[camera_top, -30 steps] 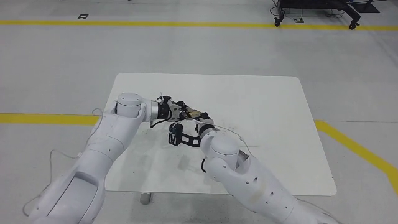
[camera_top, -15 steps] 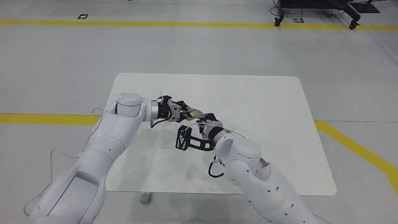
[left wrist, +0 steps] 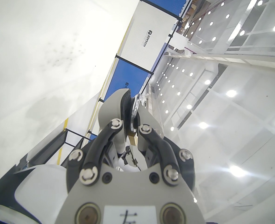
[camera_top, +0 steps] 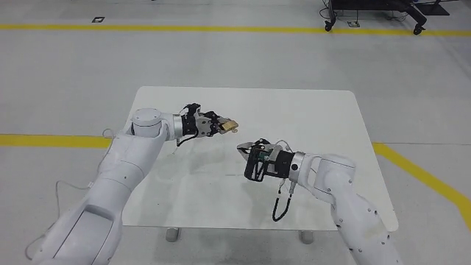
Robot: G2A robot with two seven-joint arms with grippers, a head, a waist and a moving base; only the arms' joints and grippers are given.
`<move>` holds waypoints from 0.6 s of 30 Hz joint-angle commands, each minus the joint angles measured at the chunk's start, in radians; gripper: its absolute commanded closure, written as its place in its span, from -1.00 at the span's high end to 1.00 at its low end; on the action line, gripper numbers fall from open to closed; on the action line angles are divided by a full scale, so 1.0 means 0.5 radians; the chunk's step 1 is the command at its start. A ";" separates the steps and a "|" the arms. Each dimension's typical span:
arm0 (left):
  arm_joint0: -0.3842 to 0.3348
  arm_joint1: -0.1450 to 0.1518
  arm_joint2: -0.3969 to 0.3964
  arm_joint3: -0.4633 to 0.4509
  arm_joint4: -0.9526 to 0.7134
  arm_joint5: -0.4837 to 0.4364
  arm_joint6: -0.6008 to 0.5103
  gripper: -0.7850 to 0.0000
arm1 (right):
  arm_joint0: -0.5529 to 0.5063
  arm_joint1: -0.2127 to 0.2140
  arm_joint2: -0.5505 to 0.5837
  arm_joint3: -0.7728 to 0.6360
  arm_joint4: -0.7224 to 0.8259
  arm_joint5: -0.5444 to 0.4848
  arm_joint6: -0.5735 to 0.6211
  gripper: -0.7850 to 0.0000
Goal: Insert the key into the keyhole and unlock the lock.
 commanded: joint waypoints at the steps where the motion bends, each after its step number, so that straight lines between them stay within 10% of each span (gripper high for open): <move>1: 0.012 0.004 -0.005 -0.035 0.019 -0.043 -0.005 -1.00 | 0.059 0.008 0.039 0.162 0.171 -0.155 -0.084 -1.00; 18: 0.118 0.034 -0.047 -0.257 0.130 -0.321 -0.030 -1.00 | 0.426 0.005 -0.111 0.692 0.798 -0.080 0.194 -1.00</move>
